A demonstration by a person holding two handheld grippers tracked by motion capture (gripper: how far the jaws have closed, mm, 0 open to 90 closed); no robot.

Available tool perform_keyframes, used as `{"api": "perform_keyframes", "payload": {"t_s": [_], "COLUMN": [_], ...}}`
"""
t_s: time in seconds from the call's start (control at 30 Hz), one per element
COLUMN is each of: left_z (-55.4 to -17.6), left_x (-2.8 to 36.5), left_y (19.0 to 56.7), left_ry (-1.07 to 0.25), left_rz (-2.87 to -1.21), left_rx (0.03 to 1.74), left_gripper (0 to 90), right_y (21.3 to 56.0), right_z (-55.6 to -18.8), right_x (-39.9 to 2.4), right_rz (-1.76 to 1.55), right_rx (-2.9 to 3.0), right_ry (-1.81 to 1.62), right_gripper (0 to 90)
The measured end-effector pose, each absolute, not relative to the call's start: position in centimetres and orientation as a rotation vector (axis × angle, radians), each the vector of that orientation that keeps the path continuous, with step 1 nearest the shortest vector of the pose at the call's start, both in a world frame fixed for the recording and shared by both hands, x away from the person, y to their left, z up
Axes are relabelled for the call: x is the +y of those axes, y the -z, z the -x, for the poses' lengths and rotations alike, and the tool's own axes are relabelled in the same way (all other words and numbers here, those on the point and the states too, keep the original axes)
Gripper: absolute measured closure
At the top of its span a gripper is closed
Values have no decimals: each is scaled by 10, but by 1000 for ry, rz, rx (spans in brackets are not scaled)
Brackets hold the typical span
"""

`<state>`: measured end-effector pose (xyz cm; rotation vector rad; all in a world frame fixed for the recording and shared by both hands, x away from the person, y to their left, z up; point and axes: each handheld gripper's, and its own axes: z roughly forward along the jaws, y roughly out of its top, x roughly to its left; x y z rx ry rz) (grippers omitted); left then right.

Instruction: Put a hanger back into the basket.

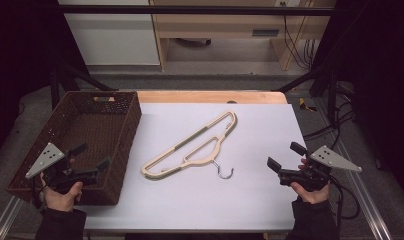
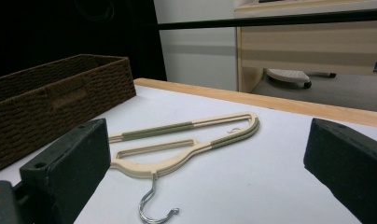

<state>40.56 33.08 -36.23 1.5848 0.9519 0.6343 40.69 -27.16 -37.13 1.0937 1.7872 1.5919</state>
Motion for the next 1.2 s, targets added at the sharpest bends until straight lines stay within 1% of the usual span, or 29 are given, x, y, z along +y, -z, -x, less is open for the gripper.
{"api": "perform_keyframes", "payload": {"t_s": [0.37, 0.57, 0.77, 1.2], "left_z": [-407, -407, -407, -407], "left_x": [327, 327, 325, 328], "left_y": [362, 362, 362, 362], "left_ry": [-637, -641, -639, -651], "left_rz": [-1592, -1593, -1600, -1592], "left_rx": [945, 939, 939, 948], "left_gripper": [12, 13, 13, 14], "right_y": [371, 369, 367, 359], "right_z": [-410, -417, -426, -450], "right_x": [-270, -261, -243, -201], "right_rz": [-1105, -1109, -1126, -1100], "right_rx": [1796, 1816, 1855, 1933], "right_ry": [-1601, -1570, -1550, -1485], "right_gripper": [15, 38, 80, 125]}}
